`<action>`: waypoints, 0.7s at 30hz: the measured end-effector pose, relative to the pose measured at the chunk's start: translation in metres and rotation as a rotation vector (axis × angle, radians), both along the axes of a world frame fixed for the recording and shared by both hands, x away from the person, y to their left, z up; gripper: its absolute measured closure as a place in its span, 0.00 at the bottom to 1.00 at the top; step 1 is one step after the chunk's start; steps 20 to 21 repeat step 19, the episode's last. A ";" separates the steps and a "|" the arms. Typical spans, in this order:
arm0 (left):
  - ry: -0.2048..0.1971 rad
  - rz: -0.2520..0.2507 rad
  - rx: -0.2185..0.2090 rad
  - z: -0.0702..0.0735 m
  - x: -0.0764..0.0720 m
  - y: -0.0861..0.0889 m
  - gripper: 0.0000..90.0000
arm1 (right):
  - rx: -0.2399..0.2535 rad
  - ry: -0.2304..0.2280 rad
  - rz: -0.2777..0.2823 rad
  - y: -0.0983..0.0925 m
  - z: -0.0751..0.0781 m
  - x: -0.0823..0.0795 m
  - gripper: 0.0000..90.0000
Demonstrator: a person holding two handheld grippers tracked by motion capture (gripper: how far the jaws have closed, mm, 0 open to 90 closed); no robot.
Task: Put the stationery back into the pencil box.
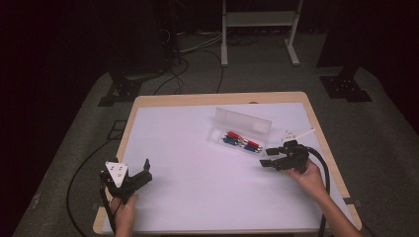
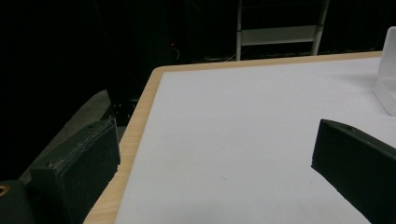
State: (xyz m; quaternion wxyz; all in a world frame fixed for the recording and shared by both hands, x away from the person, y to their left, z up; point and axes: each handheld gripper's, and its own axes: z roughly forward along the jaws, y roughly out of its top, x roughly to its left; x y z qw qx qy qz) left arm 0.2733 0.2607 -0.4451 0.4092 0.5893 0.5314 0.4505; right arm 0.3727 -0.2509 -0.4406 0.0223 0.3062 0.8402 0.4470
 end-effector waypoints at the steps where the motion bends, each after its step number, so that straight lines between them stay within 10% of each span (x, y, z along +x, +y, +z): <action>1: 0.001 0.000 0.002 0.000 0.000 0.000 0.00 | 0.002 0.002 0.001 -0.001 -0.001 -0.001 0.40; 21: -0.003 0.003 0.013 0.001 -0.002 -0.002 0.00 | 0.003 -0.006 -0.031 -0.014 -0.009 -0.028 0.37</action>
